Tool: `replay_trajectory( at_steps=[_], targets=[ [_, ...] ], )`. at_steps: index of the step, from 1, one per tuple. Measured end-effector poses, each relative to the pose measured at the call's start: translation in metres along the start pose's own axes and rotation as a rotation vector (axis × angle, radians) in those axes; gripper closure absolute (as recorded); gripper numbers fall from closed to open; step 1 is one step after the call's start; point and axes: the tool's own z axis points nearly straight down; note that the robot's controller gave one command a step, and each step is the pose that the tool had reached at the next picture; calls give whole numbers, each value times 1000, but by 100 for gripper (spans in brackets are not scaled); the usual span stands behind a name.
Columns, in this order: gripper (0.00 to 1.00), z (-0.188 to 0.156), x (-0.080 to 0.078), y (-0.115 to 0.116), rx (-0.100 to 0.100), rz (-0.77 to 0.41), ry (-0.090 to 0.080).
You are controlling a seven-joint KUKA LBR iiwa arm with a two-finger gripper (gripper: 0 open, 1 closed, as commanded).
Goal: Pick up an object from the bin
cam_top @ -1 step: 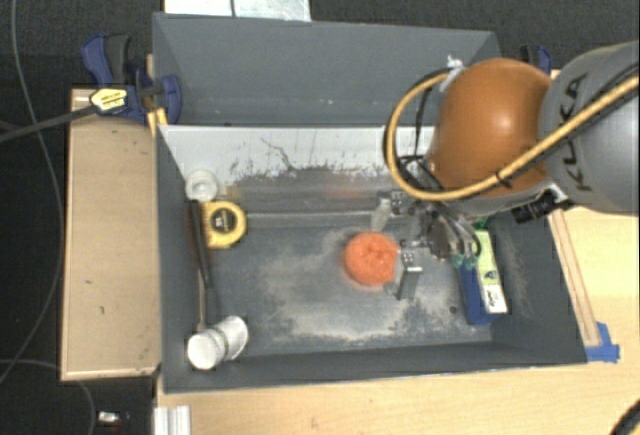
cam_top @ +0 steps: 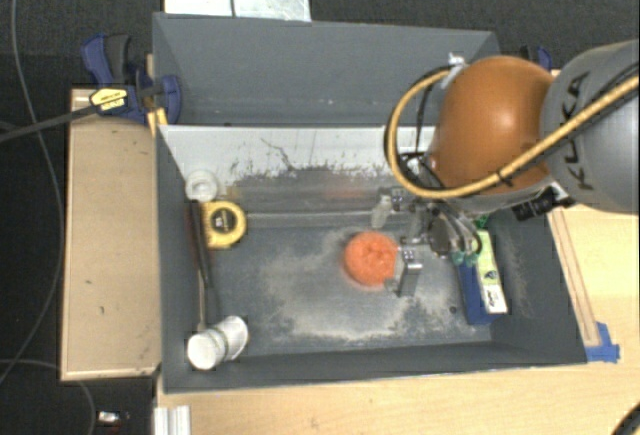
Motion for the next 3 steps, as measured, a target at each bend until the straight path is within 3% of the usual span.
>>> replay_trajectory(
  at_steps=[1,2,3],
  targets=[
    [0,37,-9,-13,-2,105,-10],
    [0,106,-13,-17,-1,169,-2],
    [0,124,-12,-37,-2,355,-6]
  ],
)
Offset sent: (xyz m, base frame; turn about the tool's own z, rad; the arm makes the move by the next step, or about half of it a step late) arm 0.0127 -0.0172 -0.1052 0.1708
